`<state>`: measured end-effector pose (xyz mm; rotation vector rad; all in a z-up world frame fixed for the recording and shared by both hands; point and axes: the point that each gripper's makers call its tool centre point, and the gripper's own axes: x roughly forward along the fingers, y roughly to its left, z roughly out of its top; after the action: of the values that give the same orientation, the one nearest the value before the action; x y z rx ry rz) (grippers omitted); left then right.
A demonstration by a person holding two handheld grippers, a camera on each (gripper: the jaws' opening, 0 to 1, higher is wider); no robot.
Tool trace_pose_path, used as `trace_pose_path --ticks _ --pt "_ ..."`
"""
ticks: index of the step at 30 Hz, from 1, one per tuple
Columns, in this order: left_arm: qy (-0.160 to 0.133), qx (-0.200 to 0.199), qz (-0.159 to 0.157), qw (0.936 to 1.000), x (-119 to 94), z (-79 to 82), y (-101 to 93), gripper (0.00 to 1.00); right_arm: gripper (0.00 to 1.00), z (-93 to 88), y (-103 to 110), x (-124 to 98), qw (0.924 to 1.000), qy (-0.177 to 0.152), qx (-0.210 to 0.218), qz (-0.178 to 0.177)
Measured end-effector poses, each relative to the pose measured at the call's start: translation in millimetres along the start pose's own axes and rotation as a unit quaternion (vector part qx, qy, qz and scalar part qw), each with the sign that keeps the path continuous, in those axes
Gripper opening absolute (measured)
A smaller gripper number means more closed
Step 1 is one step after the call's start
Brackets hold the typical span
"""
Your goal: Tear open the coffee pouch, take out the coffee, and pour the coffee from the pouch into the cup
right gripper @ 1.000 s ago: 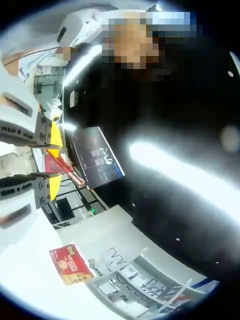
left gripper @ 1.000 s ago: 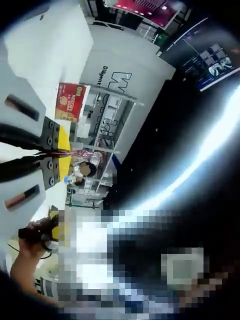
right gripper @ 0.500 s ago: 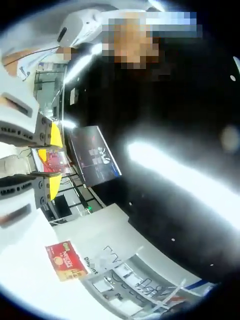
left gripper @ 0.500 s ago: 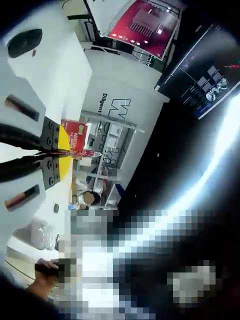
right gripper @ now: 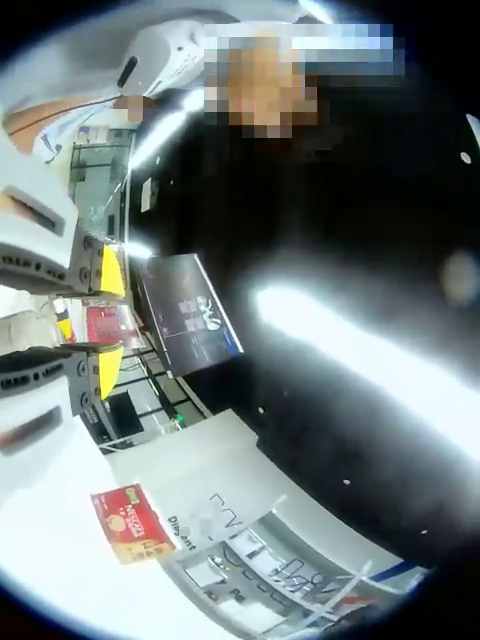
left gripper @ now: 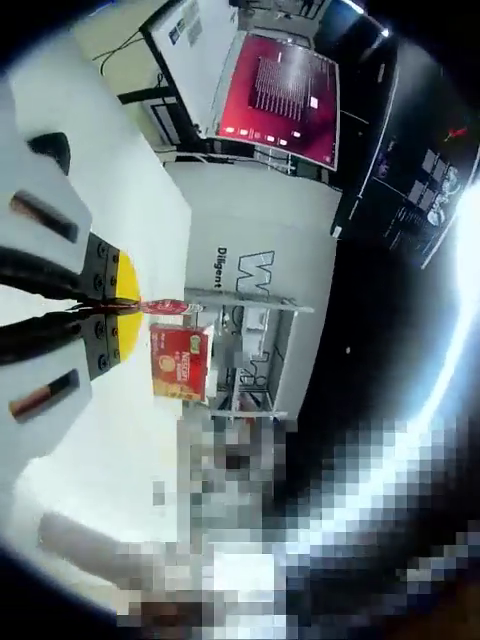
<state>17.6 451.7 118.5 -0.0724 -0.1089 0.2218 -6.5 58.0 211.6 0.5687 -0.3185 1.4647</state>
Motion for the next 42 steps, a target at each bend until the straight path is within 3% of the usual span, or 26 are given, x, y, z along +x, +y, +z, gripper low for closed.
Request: trace_pose_path --ticks 3,7,10,16,17,19,22,23,28,35,39,40,42 --pt "0.004 -0.008 0.014 0.9999 4.0 -2.6 13.4 0.04 0.18 -0.7 -1.4 -0.1 1.0000 0.003 0.000 -0.003" --pt "0.008 0.015 0.047 0.9988 7.3 -3.9 32.4 0.04 0.18 -0.8 0.4 2.2 1.0000 0.005 -0.002 -0.004" --pt "0.013 0.058 0.074 0.9955 7.3 -10.2 41.5 0.04 0.18 -2.4 3.0 2.5 0.9999 0.008 -0.006 -0.002" --pt "0.006 0.142 0.107 0.9840 4.1 -17.8 40.7 0.04 0.18 -9.8 -1.8 -1.7 0.9999 0.012 0.001 -0.009" --pt "-0.001 0.142 0.103 0.9845 -0.8 -9.1 27.9 0.05 0.18 -10.8 -2.2 -1.8 0.9999 0.013 0.001 -0.009" --pt "-0.010 0.142 0.109 0.9837 -3.5 -5.3 32.9 0.05 0.18 -12.4 -2.5 -1.6 0.9998 0.014 0.003 -0.009" --pt "-0.004 0.138 0.117 0.9835 -4.6 -10.5 40.3 0.05 0.18 -13.2 -2.1 -0.9 0.9999 0.014 0.003 -0.009" --pt "0.010 0.113 0.121 0.9862 -5.3 -19.3 49.1 0.05 0.18 -15.7 -2.0 0.4 0.9999 0.010 0.005 -0.007" --pt "0.014 0.099 0.138 0.9853 -11.3 -22.7 63.2 0.06 0.18 -26.7 -0.9 4.9 0.9998 0.012 0.013 -0.002" --pt "0.007 0.112 0.135 0.9844 -11.1 -20.8 58.4 0.07 0.18 -32.9 -0.5 5.7 0.9997 0.018 0.019 -0.001" --pt "0.011 0.087 0.137 0.9866 -12.8 -24.6 63.1 0.07 0.18 -28.5 1.8 8.0 0.9998 0.012 0.015 0.001" --pt "0.012 0.082 0.139 0.9868 -13.4 -25.7 64.6 0.08 0.18 -27.6 2.5 8.4 0.9998 0.011 0.014 0.002" --pt "0.001 0.079 0.130 0.9884 -9.9 -27.0 63.8 0.19 0.18 -26.4 3.9 8.1 0.9999 0.008 0.013 0.003"
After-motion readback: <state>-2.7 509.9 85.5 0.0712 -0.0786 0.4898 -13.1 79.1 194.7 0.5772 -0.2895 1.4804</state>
